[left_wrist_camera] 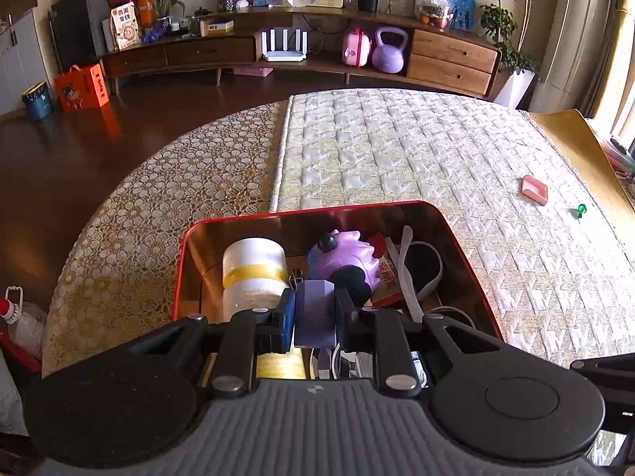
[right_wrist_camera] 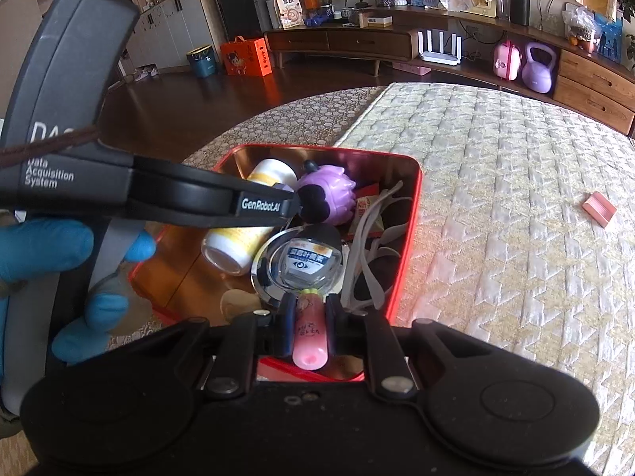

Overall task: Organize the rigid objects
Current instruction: 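Carry the purple block and pink bottle into the red box and open both tools, then move both open tools toward the pink soap dish and green pawn, then grasp the pink soap dish with the left tool while the right tool grasps the green pawn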

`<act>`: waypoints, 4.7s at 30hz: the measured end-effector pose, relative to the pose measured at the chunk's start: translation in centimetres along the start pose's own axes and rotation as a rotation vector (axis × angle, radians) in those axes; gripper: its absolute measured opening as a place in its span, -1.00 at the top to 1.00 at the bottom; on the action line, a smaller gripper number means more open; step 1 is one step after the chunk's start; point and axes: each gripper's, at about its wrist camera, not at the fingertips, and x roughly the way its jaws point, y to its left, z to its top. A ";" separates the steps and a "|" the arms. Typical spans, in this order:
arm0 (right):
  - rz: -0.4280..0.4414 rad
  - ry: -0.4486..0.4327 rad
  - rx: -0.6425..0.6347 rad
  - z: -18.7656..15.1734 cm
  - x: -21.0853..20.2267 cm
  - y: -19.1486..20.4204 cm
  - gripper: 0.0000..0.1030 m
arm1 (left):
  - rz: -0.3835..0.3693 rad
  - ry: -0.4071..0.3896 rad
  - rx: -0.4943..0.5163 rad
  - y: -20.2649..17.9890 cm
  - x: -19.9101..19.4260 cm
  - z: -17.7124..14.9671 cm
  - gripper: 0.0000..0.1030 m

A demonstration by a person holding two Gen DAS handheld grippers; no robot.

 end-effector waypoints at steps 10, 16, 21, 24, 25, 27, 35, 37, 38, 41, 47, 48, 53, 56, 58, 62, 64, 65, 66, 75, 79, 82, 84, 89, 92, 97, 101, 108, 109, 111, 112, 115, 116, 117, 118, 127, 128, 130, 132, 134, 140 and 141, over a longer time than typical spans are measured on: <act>0.022 -0.019 0.016 -0.7 -0.7 -0.4 0.57 | -0.017 0.055 -0.051 0.5 1.0 -0.5 0.60; 0.049 -0.045 0.043 -1.4 -2.4 -0.6 0.45 | -0.015 0.058 -0.062 0.7 0.3 -0.7 0.58; 0.055 -0.072 0.060 -1.7 -4.0 -1.0 0.31 | -0.027 0.036 -0.094 1.0 -1.0 -0.9 0.26; 0.061 -0.090 0.077 -1.8 -5.1 -1.3 0.23 | -0.016 0.004 -0.092 0.8 -2.3 -1.0 -0.10; 0.060 -0.097 0.083 -1.9 -5.5 -1.4 0.21 | -0.015 -0.007 -0.091 0.8 -2.8 -1.0 -0.16; 0.062 -0.110 0.095 -2.1 -6.4 -1.7 0.20 | -0.015 -0.026 -0.089 0.6 -3.8 -1.1 -0.18; 0.055 -0.159 0.108 -3.3 -9.7 -2.4 -0.07 | 0.008 -0.101 -0.054 -1.3 -8.2 -2.0 -0.48; 0.054 -0.166 0.107 -3.5 -10.6 -2.7 -0.17 | -0.001 -0.106 -0.050 -1.9 -9.2 -2.2 -0.49; 0.055 -0.171 0.109 -3.7 -11.0 -2.9 -0.20 | -0.004 -0.110 -0.051 -2.2 -9.6 -2.3 -0.49; 0.049 -0.194 0.112 -4.1 -12.6 -3.7 -0.34 | 0.013 -0.139 -0.038 -3.4 -11.0 -2.7 -0.53; 0.035 -0.229 0.117 -4.9 -15.4 -5.9 -0.58 | -0.015 -0.146 -0.002 -6.5 -12.5 -3.1 -0.67; 0.029 -0.236 0.118 -5.0 -15.8 -6.4 -0.62 | -0.020 -0.146 0.004 -7.1 -12.6 -3.1 -0.67; 0.002 -0.242 0.144 -5.6 -17.3 -9.4 -0.73 | -0.061 -0.140 0.039 -10.4 -12.5 -3.0 -0.68; -0.024 -0.245 0.145 -5.8 -17.8 -11.1 -0.81 | -0.085 -0.140 0.049 -12.2 -12.2 -2.5 -0.79; -0.041 -0.244 0.143 -5.8 -18.1 -12.4 -0.85 | -0.106 -0.140 0.044 -13.2 -12.0 -2.2 -0.87; -0.074 -0.242 0.129 -5.9 -18.5 -14.7 -0.94 | -0.129 -0.133 0.043 -15.5 -10.8 -1.1 -0.89; -0.089 -0.239 0.115 -6.1 -18.6 -15.9 -0.95 | -0.152 -0.127 0.040 -16.5 -10.0 -0.5 -0.93; -0.098 -0.238 0.109 -6.1 -18.5 -16.5 -0.95 | -0.157 -0.125 0.038 -16.9 -9.7 -0.2 -0.99; -0.107 -0.238 0.103 -6.1 -18.5 -17.0 -0.96 | -0.160 -0.129 0.036 -17.4 -9.2 0.0 -0.99; -0.143 -0.209 0.091 -5.9 -16.0 -22.3 -0.95 | -0.124 -0.133 0.128 -22.0 -4.4 3.1 -0.99; -0.174 -0.193 0.097 -5.3 -14.2 -24.8 -0.95 | -0.151 -0.085 0.164 -23.8 -1.3 4.8 -0.99; -0.178 -0.185 0.098 -4.8 -12.8 -26.5 -0.95 | -0.179 -0.083 0.195 -24.8 0.7 5.8 -0.99; -0.176 -0.177 0.100 -4.4 -11.8 -27.4 -0.95 | -0.189 -0.075 0.205 -25.3 2.2 6.3 -0.99; -0.192 -0.154 0.059 -3.6 -9.4 -28.7 -0.94 | -0.153 -0.068 0.210 -26.4 5.9 7.7 -0.99; -0.215 -0.150 0.020 -3.1 -7.9 -29.1 -0.89 | -0.133 -0.061 0.192 -26.9 8.0 8.2 -0.99; -0.213 -0.146 -0.032 -2.4 -5.5 -29.6 -0.77 | -0.098 -0.050 0.171 -28.1 10.5 8.7 -0.99; -0.219 -0.138 -0.056 -1.8 -4.0 -30.0 -0.64 | -0.075 -0.035 0.170 -29.0 12.5 9.3 -0.99; -0.227 -0.138 -0.039 -0.8 -1.8 -31.2 -0.39 | -0.086 -0.008 0.163 -29.1 15.4 9.3 -0.97; -0.226 -0.136 -0.045 -0.8 -1.5 -31.3 -0.32 | -0.086 -0.010 0.165 -29.1 15.6 9.2 -0.91; -0.226 -0.132 -0.052 -0.7 -1.1 -31.3 -0.27 | -0.090 -0.009 0.164 -29.1 15.9 9.0 -0.77; -0.228 -0.132 -0.056 -0.6 -0.9 -31.3 -0.23 | -0.089 -0.005 0.168 -29.2 16.1 8.8 -0.66; -0.226 -0.150 -0.052 -0.5 -0.7 -31.4 -0.17 | -0.093 -0.025 0.179 -29.2 16.1 8.3 -0.51; -0.225 -0.154 -0.045 -0.4 -0.7 -31.5 -0.15 | -0.097 -0.031 0.180 -29.2 16.1 8.2 -0.48; -0.224 -0.158 -0.040 -0.4 -0.7 -31.5 -0.09 | -0.097 -0.037 0.180 -29.2 16.1 8.2 -0.44; -0.225 -0.162 -0.039 -0.4 -0.7 -31.6 -0.03 | -0.099 -0.044 0.182 -29.2 16.0 8.2 -0.30; -0.241 -0.189 0.010 -0.6 -1.2 -32.4 0.52 | -0.112 -0.068 0.188 -29.5 15.5 7.7 0.14; -0.241 -0.189 0.016 -0.6 -1.3 -32.4 0.52 | -0.111 -0.069 0.189 -29.5 15.5 7.5 0.14; -0.244 -0.190 0.028 -0.8 -1.5 -32.4 0.52 | -0.114 -0.065 0.185 -29.4 15.2 7.5 0.14; -0.238 -0.190 0.035 -1.0 -1.9 -32.3 0.52 | -0.116 -0.062 0.178 -29.3 15.0 7.4 0.15; -0.233 -0.191 0.040 -1.2 -2.3 -32.0 0.52 | -0.119 -0.057 0.174 -29.0 14.6 7.3 0.15; -0.216 -0.190 0.056 -1.5 -4.0 -30.9 0.52 | -0.122 -0.048 0.171 -28.2 13.0 6.6 0.15; -0.214 -0.189 0.054 -1.6 -4.3 -30.7 0.52 | -0.122 -0.048 0.167 -28.0 12.7 6.4 0.15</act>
